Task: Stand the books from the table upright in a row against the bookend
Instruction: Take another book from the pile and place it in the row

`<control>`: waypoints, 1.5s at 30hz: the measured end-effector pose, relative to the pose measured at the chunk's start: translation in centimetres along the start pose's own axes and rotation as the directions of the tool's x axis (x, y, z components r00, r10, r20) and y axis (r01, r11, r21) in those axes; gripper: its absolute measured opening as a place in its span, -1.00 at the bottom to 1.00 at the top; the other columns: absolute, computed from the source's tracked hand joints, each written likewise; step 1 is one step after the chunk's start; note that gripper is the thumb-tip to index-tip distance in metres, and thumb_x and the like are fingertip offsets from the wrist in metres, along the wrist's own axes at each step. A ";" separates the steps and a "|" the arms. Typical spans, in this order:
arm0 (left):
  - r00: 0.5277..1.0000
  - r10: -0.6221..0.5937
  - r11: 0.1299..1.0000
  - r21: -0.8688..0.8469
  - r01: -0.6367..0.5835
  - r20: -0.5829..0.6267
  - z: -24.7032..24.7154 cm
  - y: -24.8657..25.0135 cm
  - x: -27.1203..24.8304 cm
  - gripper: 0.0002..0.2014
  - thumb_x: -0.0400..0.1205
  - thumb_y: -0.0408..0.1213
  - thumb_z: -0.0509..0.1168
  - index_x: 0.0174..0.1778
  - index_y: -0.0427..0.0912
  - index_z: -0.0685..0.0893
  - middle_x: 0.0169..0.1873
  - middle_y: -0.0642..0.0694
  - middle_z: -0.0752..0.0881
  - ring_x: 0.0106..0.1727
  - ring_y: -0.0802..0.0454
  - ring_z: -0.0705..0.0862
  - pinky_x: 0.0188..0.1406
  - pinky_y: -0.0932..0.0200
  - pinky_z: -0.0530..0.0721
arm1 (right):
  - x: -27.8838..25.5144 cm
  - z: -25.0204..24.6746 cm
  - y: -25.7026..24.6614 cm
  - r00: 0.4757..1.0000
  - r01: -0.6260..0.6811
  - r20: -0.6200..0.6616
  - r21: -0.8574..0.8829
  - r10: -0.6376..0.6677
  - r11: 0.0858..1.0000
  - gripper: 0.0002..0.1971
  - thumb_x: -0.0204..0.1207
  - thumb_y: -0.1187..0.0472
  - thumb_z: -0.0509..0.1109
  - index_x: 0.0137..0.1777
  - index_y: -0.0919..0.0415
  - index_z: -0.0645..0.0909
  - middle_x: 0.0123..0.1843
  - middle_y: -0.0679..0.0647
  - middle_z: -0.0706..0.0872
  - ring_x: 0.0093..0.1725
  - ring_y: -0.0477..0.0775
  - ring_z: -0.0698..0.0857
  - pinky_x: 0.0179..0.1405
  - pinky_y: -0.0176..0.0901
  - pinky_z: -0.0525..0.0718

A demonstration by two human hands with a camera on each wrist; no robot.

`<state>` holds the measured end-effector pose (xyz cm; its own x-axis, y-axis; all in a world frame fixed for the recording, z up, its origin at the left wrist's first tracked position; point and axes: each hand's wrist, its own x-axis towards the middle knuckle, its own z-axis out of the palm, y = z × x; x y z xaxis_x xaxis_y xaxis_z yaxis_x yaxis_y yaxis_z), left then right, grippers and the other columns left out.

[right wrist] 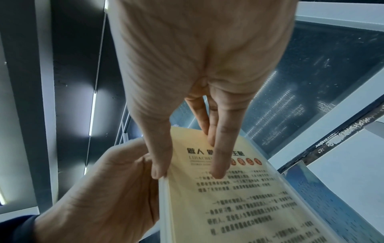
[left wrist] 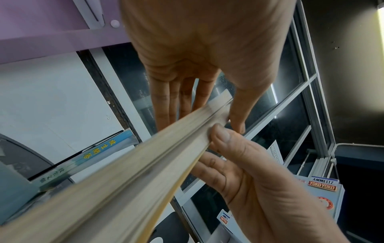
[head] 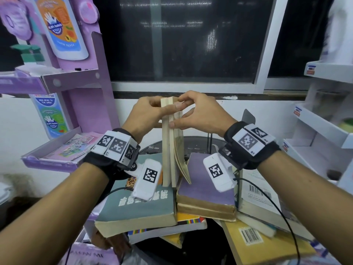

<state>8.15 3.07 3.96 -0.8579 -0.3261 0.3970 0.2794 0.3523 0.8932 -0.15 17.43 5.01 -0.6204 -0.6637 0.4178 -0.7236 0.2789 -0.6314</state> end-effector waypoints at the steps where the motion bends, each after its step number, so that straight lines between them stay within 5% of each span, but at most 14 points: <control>1: 1.000 0.004 1.000 0.009 -0.004 -0.010 0.0 -0.1 0.0 -0.72 0.51 -0.12 0.48 0.09 -0.15 0.78 -0.06 -0.14 0.83 -0.06 -0.06 0.81 -0.24 0.15 0.75 | 0.0 0.0 0.0 1.000 0.008 0.004 -0.034 -0.008 0.999 -0.20 0.12 -0.12 0.72 0.36 0.05 0.52 0.16 -0.11 0.69 -0.01 -0.07 0.77 -0.02 -0.19 0.74; 7: 0.994 0.022 0.999 0.036 -0.018 -0.109 -0.2 -1.5 0.7 -0.83 0.60 -0.19 0.36 0.05 -0.14 0.75 -0.05 -0.10 0.82 -0.01 -0.12 0.79 -0.03 -0.06 0.76 | 0.5 0.2 0.5 1.000 -0.004 0.025 -0.044 0.006 0.999 -0.21 0.13 -0.04 0.73 0.37 0.06 0.50 0.17 -0.08 0.67 -0.02 -0.06 0.76 0.04 -0.11 0.75; 11: 0.979 -0.009 0.998 -0.058 -0.003 -0.204 0.2 -2.3 1.0 -0.87 0.64 -0.31 0.31 0.07 -0.12 0.69 -0.07 -0.09 0.76 -0.06 -0.03 0.74 -0.07 0.03 0.69 | 0.8 0.6 1.1 1.000 0.007 -0.030 -0.097 -0.010 0.995 -0.35 0.20 0.01 0.71 0.25 0.05 0.50 0.14 -0.04 0.64 0.02 -0.02 0.72 0.05 -0.09 0.72; 16: 0.957 -0.013 0.993 -0.116 -0.021 -0.291 0.7 -2.9 1.0 -0.90 0.68 -0.30 0.26 0.03 -0.04 0.64 -0.03 -0.11 0.74 -0.03 -0.04 0.73 -0.03 -0.02 0.72 | 0.9 0.3 2.0 0.997 0.031 -0.066 -0.163 -0.042 0.986 -0.38 0.25 0.01 0.69 0.25 0.02 0.47 0.24 -0.04 0.56 0.15 -0.05 0.61 0.07 -0.21 0.62; 19: 0.948 0.007 0.994 -0.101 -0.041 -0.318 0.6 -2.7 1.0 -0.91 0.69 -0.27 0.25 -0.01 0.01 0.62 -0.01 -0.11 0.74 0.00 -0.06 0.75 0.02 -0.07 0.74 | 1.2 0.1 2.6 0.997 0.013 -0.071 -0.187 -0.027 0.982 -0.29 0.28 0.02 0.67 0.38 0.01 0.39 0.36 -0.02 0.45 0.21 -0.12 0.49 -0.08 -0.45 0.50; 24: 0.938 0.057 0.982 -0.148 -0.114 -0.342 -0.3 -1.9 0.9 -0.91 0.69 -0.32 0.22 0.03 -0.11 0.62 -0.10 -0.10 0.76 -0.10 -0.03 0.75 -0.05 -0.03 0.75 | 1.2 -0.6 2.9 0.994 0.001 -0.109 -0.159 -0.019 0.987 -0.18 0.29 0.03 0.67 0.50 -0.01 0.32 0.48 0.02 0.32 0.26 -0.15 0.39 0.22 -0.27 0.39; 31: 0.946 0.108 0.918 -0.333 -0.213 -0.307 -1.0 -1.1 0.6 -0.88 0.71 -0.40 0.17 0.02 -0.18 0.60 -0.37 0.02 0.75 -0.37 0.11 0.72 -0.39 0.22 0.69 | 1.3 -2.0 1.6 0.991 0.053 -0.114 -0.121 -0.067 0.991 -0.25 0.24 -0.01 0.68 0.42 -0.01 0.43 0.32 -0.04 0.52 0.28 -0.05 0.54 0.16 -0.22 0.53; 35: 0.960 0.089 0.864 -0.459 -0.206 -0.265 -1.2 -1.2 0.6 -0.84 0.73 -0.39 0.12 0.04 -0.17 0.61 -0.44 0.03 0.75 -0.42 0.11 0.71 -0.42 0.24 0.67 | 0.7 -3.0 0.5 0.991 0.096 -0.087 -0.054 -0.100 0.994 -0.38 0.23 0.00 0.69 0.27 -0.11 0.52 0.12 -0.17 0.67 0.07 -0.20 0.65 -0.08 -0.37 0.63; 41: 0.969 0.034 0.845 -0.511 -0.160 -0.246 -0.8 -2.5 1.1 -0.83 0.71 -0.35 0.14 0.01 -0.12 0.64 -0.35 -0.08 0.72 -0.40 0.05 0.68 -0.40 0.22 0.67 | 0.0 -3.2 -0.8 0.992 0.121 -0.019 -0.051 -0.122 0.991 -0.52 0.21 0.06 0.71 0.14 -0.09 0.68 0.02 -0.20 0.74 0.01 -0.18 0.70 0.01 -0.21 0.72; 45: 0.969 0.009 0.869 -0.478 -0.130 -0.247 -0.8 -3.3 1.6 -0.80 0.72 -0.31 0.14 0.00 -0.05 0.68 -0.30 -0.09 0.74 -0.34 0.02 0.71 -0.33 0.15 0.69 | -0.3 -3.3 -1.3 0.993 0.114 0.045 -0.018 -0.113 0.993 -0.67 0.36 0.16 0.61 0.13 -0.04 0.70 -0.01 -0.12 0.79 -0.05 -0.16 0.77 -0.07 -0.13 0.79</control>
<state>6.16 0.66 1.79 -0.7226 -0.5292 0.4448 0.5602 -0.0711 0.8253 -0.07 19.53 7.83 -0.5203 -0.7213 0.4572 -0.7952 0.2140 -0.5674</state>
